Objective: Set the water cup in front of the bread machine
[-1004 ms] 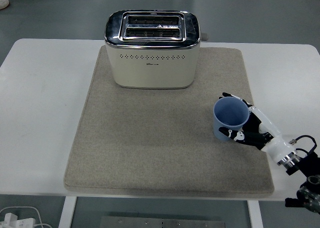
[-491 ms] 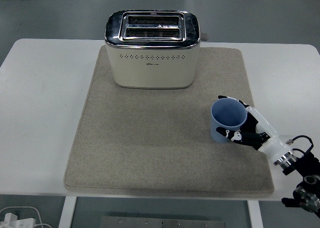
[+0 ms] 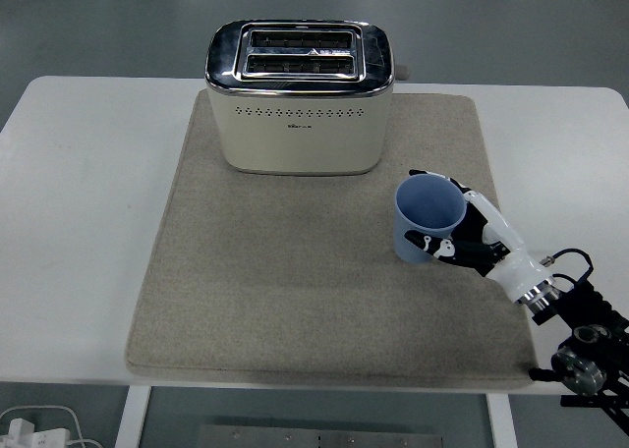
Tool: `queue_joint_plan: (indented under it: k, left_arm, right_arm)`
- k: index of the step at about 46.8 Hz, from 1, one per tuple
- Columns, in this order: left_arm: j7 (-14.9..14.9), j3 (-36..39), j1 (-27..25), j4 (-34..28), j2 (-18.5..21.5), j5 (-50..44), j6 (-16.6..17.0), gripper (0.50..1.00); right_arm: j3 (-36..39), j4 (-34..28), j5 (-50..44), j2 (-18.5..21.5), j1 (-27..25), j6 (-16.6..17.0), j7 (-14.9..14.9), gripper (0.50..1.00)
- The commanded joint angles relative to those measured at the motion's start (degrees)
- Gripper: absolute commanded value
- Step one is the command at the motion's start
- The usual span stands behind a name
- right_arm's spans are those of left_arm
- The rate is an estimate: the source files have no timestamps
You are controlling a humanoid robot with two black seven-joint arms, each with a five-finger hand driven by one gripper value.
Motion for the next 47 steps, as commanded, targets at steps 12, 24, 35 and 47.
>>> queue_joint_plan:
  k: [12, 24, 35, 47]
  left_arm:
    - [0.0, 0.0, 0.0, 0.0, 0.0, 0.0, 0.0, 1.000]
    - [0.0, 0.0, 0.0, 0.0, 0.0, 0.0, 0.0, 1.000]
    - [0.0, 0.0, 0.0, 0.0, 0.0, 0.0, 0.0, 1.000]
    - [0.0, 0.0, 0.0, 0.0, 0.0, 0.0, 0.0, 1.000]
  right_arm:
    - [-4.5, -2.9, 0.1, 5.5, 5.4, -2.4, -0.7, 0.697]
    - [-6.5, -4.9, 0.6, 8.3, 9.6, -3.3, -2.3, 0.699]
    - [-6.8, -7.0, 0.6, 10.6, 11.7, -3.7, -2.4, 0.703]
    - [-9.5, -11.4, 0.7, 14.0, 14.6, -3.7, -2.4, 0.705]
